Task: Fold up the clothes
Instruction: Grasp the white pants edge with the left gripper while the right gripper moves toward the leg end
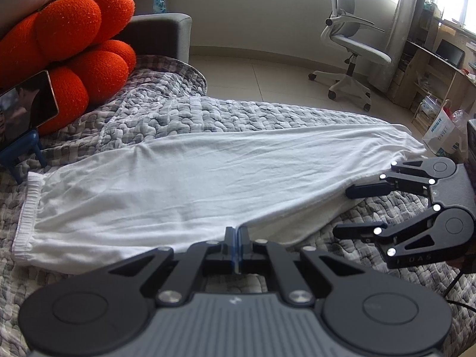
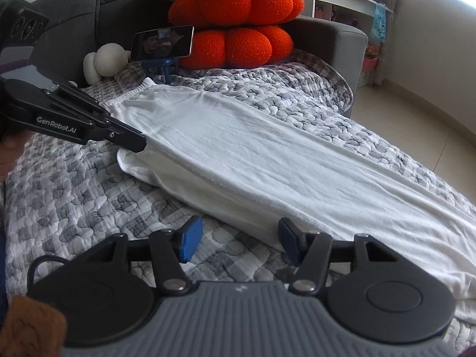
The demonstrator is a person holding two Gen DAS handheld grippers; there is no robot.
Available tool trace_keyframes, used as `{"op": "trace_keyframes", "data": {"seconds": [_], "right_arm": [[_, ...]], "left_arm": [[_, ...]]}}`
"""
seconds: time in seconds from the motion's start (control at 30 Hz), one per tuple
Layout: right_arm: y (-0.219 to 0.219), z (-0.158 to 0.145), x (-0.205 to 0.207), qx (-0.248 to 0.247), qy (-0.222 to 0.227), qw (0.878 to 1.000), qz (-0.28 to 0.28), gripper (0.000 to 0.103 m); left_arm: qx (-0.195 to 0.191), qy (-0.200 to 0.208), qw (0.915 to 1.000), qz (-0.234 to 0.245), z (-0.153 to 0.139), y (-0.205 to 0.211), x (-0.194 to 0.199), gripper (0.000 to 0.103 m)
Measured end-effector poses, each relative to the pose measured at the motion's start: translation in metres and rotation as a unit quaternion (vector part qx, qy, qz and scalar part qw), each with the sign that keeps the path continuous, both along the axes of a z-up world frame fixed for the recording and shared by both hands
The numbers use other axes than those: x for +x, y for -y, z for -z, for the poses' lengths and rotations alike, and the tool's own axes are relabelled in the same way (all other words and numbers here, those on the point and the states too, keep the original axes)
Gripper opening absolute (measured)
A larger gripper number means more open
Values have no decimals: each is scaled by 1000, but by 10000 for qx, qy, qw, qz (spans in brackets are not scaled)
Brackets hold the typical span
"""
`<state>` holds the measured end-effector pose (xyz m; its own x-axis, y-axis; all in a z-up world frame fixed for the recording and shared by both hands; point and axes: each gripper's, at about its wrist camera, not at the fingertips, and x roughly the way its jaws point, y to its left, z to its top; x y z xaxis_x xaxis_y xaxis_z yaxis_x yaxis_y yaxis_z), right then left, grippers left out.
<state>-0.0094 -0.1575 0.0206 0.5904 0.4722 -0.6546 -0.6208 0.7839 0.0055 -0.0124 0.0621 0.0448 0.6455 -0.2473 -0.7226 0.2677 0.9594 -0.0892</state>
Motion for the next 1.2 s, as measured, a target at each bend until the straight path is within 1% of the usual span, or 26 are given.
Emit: {"op": "trace_keyframes", "data": {"seconds": [0.03, 0.07, 0.2, 0.37, 0.63, 0.83, 0.93, 1.0, 1.07, 1.1, 1.2], "right_arm": [[0, 0, 2, 21, -64, 10000, -15, 61], [0, 4, 5, -8, -236, 9997, -48, 61], [5, 3, 3, 0, -475, 9988, -146, 61], [4, 2, -8, -189, -410, 9988, -189, 61], [12, 4, -15, 209, -320, 9993, 52, 61], [3, 0, -24, 415, -264, 9987, -118, 60], [3, -5, -27, 555, -183, 9982, -130, 60], [3, -3, -23, 547, -232, 9982, -69, 60], [8, -5, -21, 711, -216, 9972, 45, 60], [10, -7, -20, 808, -201, 9965, 102, 60], [21, -10, -16, 1134, -153, 9926, 397, 60]], "left_arm": [[9, 7, 10000, 7, 0, 0, 0, 1], [14, 7, 10000, 10, 0, 0, -1, 1], [63, -37, 9999, 79, 3, -1, -3, 1], [240, -100, 9993, 257, 10, 4, -12, 2], [259, -75, 9989, 372, 8, -3, -30, 5], [209, 58, 9986, 483, 2, -7, -40, 5], [116, 113, 9984, 547, 1, -6, -38, 5], [112, 158, 9980, 594, 0, -1, -33, 5], [14, 212, 9977, 637, 0, 2, -28, 6], [-71, 228, 9976, 648, 0, 3, -26, 8], [-248, 101, 9982, 538, 8, 1, -16, 9]]}}
